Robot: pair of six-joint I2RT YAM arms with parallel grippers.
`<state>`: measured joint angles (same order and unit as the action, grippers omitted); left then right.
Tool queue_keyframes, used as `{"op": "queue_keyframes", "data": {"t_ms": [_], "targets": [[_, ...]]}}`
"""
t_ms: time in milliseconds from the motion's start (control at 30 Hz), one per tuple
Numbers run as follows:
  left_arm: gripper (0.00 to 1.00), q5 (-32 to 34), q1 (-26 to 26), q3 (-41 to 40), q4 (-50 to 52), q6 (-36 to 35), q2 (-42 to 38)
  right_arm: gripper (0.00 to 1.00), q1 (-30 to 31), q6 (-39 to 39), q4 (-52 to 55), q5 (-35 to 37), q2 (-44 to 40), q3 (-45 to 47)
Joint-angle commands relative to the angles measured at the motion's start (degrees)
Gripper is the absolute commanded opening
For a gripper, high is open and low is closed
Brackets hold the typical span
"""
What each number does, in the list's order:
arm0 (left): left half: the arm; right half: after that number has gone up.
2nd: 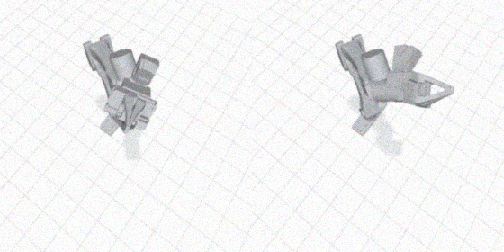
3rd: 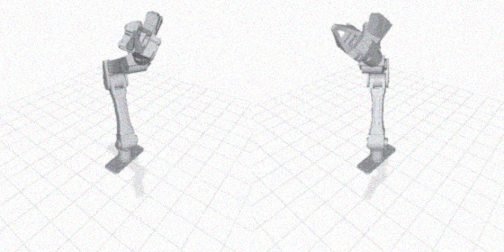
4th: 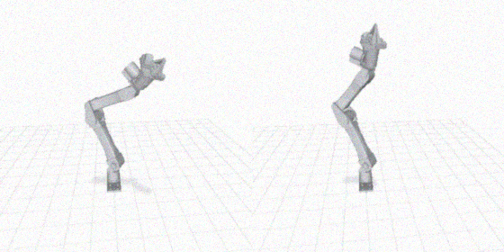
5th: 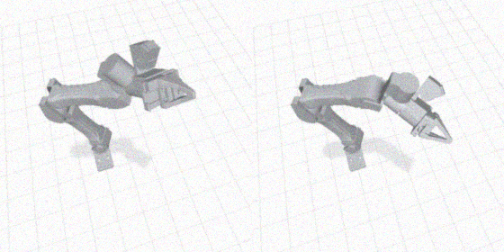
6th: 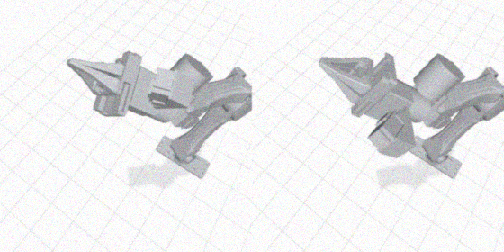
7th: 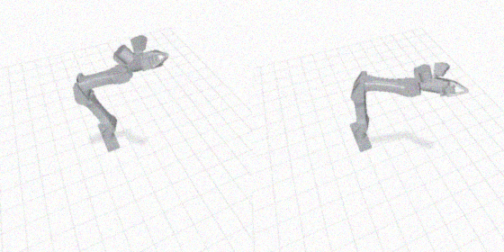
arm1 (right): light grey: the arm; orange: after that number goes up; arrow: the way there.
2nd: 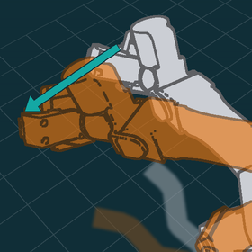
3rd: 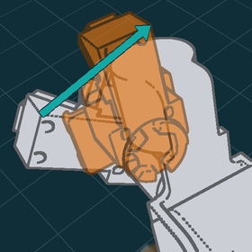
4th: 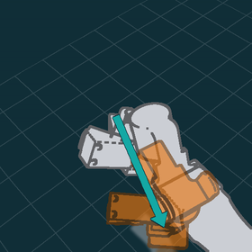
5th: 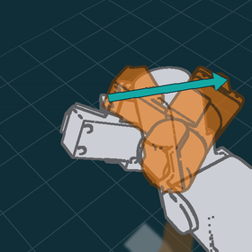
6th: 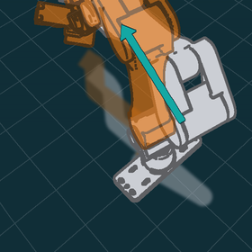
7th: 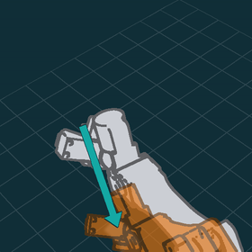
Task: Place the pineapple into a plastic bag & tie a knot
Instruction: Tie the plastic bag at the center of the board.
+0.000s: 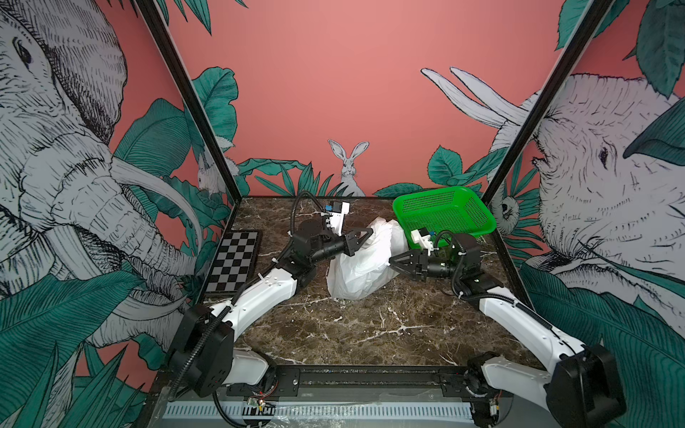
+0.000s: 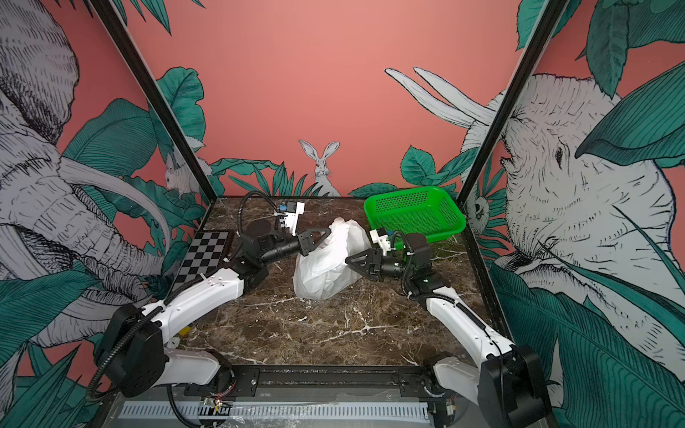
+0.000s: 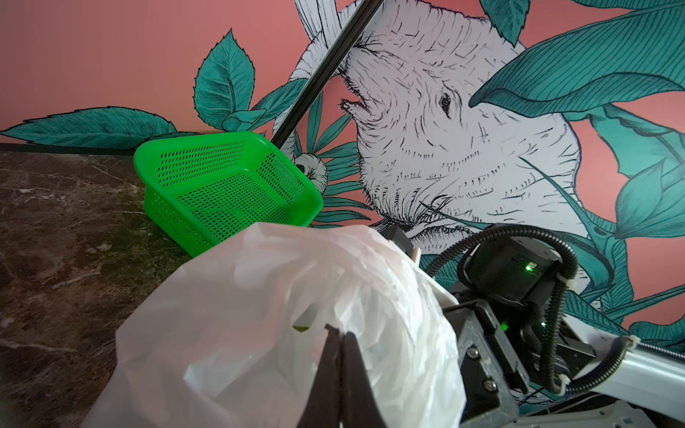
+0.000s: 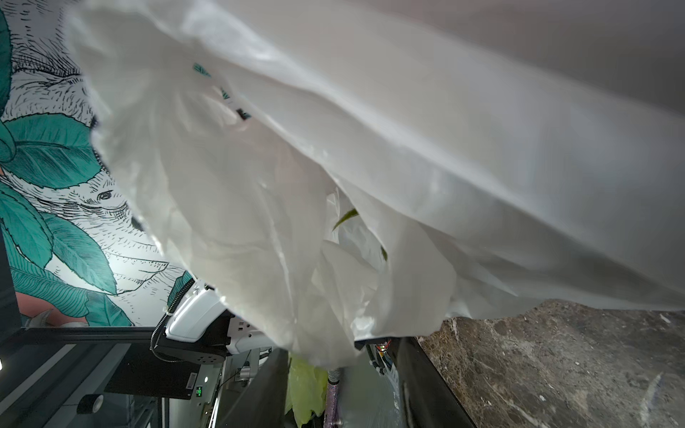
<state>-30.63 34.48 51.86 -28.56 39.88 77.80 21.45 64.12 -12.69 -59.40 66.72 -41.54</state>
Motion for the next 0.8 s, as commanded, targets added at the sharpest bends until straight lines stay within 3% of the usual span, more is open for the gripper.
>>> {"op": "queue_keyframes", "data": {"t_ms": [0,167,300,533,767], "targets": [[0.00,-0.4,0.2,0.5,-0.4,-0.4,-0.2,0.45,0.8,-1.6,-2.8,-0.4,1.1,-2.8],[0.00,-0.4,0.2,0.5,-0.4,-0.4,-0.3,0.35,1.0,-1.4,-3.4,-0.3,2.1,-3.9],[0.00,0.2,0.2,0.3,-0.3,-0.3,-0.5,0.00,1.0,-1.6,-2.5,-0.5,1.5,-3.9],[0.00,7.2,-0.1,-1.9,-1.2,0.0,-3.1,0.00,-0.5,-5.5,5.2,-0.3,-2.9,-1.6],[0.00,10.2,-2.3,-4.6,-2.7,2.0,-6.0,0.00,-3.0,-8.2,9.7,-1.2,-5.3,-0.4]]}}
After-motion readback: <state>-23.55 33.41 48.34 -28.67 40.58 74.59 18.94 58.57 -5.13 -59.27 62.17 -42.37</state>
